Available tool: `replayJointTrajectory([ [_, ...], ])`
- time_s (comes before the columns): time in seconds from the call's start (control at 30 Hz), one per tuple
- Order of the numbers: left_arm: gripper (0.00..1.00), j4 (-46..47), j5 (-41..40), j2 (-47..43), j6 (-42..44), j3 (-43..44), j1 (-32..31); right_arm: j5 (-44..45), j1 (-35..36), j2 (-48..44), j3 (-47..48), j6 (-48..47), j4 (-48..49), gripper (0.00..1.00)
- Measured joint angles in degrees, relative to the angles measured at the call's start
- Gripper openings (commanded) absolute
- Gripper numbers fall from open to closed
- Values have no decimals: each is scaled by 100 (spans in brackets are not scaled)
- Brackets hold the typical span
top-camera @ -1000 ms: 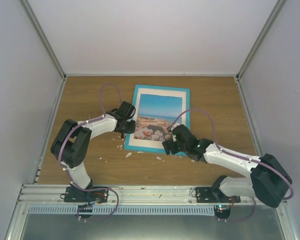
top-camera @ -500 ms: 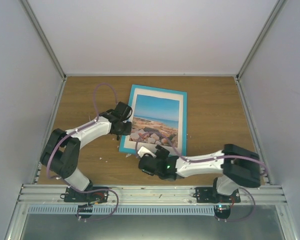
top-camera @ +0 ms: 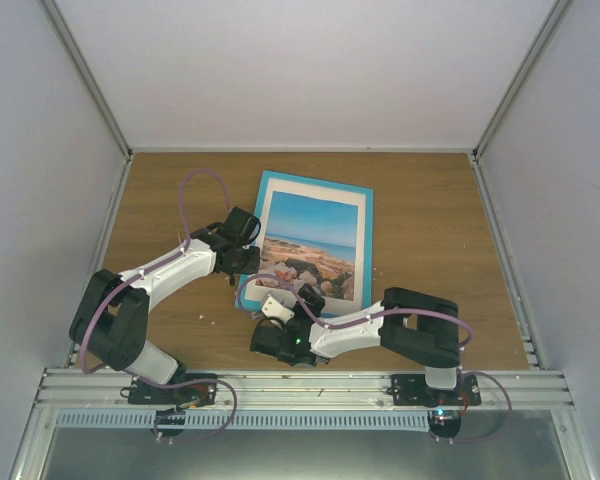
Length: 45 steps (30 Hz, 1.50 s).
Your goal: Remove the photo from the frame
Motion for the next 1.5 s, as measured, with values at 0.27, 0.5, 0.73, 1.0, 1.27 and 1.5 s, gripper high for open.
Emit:
replayJointTrajectory([
  [0.27,1,136,90,-15,-76,-57,-4,658,31,450,201,101,-260,79],
  [0.5,2,223,223,-87,-125,-170,0,1008,13,741,297,179,-575,52],
  [0.73,7,398,730,-605,-120,-501,518,1073,20,487,210,-448,-223,23],
  [1.0,28,400,1652,-1602,-118,-776,1340,992,9,-269,15,-1845,815,3],
  [1.27,50,466,2190,-3141,-238,-778,2374,855,-33,-872,-411,-3442,1733,0],
  [1.5,67,369,2236,-4044,-428,-608,2673,669,-118,-1606,-476,-4400,2627,1],
])
